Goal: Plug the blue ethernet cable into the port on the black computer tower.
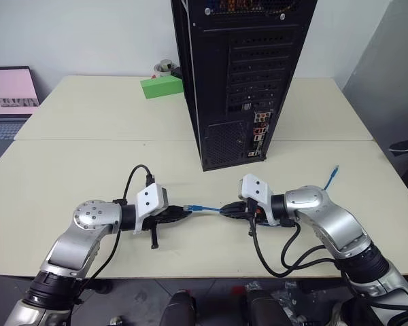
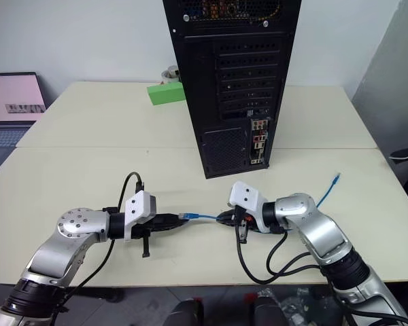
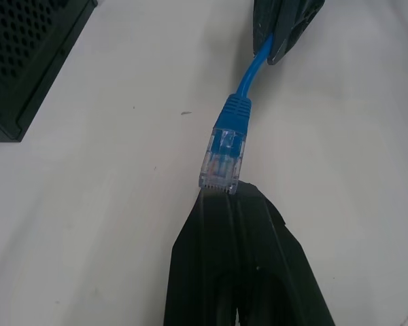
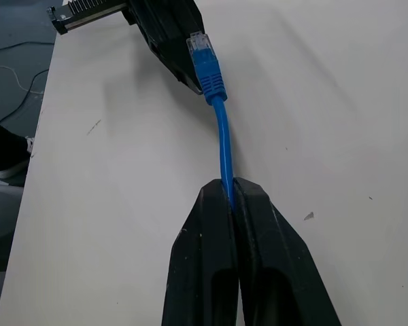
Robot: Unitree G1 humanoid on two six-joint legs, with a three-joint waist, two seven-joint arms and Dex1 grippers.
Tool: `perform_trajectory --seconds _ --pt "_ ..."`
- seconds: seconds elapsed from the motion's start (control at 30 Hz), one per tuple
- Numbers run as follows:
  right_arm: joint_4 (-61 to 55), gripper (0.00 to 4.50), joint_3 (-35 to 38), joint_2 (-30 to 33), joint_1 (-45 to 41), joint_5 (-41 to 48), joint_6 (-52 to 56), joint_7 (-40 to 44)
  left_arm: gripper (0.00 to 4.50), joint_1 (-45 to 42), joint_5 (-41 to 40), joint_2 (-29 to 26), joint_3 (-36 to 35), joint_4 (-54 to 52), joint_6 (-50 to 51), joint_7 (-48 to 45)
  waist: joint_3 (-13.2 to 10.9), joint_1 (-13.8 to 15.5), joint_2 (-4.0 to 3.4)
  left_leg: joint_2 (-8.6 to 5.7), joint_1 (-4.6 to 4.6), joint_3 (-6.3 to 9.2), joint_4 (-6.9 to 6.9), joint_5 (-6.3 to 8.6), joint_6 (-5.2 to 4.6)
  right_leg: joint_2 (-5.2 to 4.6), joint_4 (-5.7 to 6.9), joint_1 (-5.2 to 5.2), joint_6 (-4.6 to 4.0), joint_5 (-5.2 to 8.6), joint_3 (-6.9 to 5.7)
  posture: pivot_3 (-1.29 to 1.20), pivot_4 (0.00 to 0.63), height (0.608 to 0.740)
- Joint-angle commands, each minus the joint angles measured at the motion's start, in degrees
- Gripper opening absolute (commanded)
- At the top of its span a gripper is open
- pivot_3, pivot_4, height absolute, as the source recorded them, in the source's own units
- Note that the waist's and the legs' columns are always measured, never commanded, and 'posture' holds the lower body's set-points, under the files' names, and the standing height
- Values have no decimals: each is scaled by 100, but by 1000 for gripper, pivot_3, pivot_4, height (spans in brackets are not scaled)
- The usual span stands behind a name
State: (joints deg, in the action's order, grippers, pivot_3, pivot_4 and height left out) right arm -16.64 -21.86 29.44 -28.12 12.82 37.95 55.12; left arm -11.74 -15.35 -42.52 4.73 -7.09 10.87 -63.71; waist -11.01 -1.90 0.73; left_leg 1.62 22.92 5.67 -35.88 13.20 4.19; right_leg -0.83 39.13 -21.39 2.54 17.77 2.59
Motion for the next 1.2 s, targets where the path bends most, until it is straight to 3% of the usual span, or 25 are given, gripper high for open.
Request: perform_trajectory --seconds 0.03,0.33,0.6,0.97,1.2 --pt "-87 0 78 28 -104 83 -58 58 467 43 103 -117 -12 44 -96 -43 0 -1 0 0 0 0 0 0 0 0 0 0 0 0 0 0 150 740" --pt "-9 0 37 57 -109 47 -105 90 2355 -25 -169 240 -332 -51 -409 222 0 1 0 0 2 1 -3 0 0 -1 0 1 0 0 0 0 150 740" --pt "33 0 -5 97 -86 25 -147 146 2355 110 -356 185 -271 -424 -154 124 0 -1 0 0 1 1 -3 0 0 0 0 1 0 0 0 0 150 740" --pt "-110 0 23 156 -72 123 -220 311 2355 199 -28 -19 -32 -159 -474 -180 0 1 0 0 1 1 -3 0 0 0 1 0 0 0 -1 0 150 740" --pt "-180 0 21 175 -54 178 -228 359 2355 66 -94 135 -93 -99 -487 -96 0 1 0 0 1 1 -3 0 0 0 1 0 0 0 -1 0 150 740"
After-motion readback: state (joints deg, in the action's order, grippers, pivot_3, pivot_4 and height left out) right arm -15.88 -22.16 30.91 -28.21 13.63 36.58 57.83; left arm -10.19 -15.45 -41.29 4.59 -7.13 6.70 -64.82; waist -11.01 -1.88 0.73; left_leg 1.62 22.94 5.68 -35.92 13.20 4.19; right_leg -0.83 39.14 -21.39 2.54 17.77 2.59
